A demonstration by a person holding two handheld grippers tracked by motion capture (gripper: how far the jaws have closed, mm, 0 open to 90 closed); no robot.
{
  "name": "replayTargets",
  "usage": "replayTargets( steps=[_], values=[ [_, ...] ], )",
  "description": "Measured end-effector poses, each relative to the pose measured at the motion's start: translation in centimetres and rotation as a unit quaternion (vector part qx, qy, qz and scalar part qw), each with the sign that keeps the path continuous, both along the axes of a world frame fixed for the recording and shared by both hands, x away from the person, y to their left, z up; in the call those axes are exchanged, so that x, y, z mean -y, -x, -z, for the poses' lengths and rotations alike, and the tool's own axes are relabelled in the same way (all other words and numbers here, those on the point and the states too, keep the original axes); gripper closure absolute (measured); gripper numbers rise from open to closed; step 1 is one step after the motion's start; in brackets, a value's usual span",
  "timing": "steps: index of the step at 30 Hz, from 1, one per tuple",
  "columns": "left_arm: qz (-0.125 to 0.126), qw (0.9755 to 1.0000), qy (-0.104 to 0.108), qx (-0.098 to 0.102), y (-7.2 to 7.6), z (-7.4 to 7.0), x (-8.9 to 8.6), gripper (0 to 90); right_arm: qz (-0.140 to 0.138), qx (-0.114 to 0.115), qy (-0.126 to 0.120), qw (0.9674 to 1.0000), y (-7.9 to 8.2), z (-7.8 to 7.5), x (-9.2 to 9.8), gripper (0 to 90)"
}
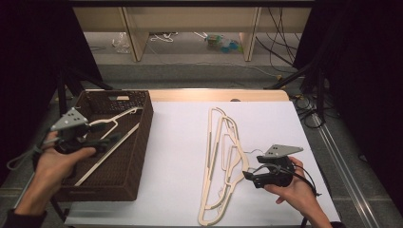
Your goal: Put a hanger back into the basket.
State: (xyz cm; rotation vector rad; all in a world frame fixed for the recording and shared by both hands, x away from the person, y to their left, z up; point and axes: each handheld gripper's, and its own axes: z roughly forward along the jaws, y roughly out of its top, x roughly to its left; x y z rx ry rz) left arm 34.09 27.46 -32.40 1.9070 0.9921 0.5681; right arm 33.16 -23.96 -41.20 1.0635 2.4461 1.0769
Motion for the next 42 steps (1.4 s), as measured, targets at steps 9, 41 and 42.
replayTargets(
  steps=[9, 41, 42],
  values=[
    [0.092, 0.9957, 0.005, -0.009, 4.2, 2.2, 7.5, 31.3, 0.040, -0.039, 0.017, 0.9983, 0.7, 1.9, -2.0, 24.2],
    [0.135, 0.9907, 0.000, -0.020, 9.1, 9.7, 13.2, 27.7, 0.046, -0.100, 0.103, 0.9885, 1.5, 5.8, -7.2, 20.0],
    [0.134, 0.9905, 0.014, -0.028, 8.9, 10.1, 13.0, 27.8, 0.043, -0.097, 0.106, 0.9886, 1.4, 5.8, -7.2, 20.1]
  ],
)
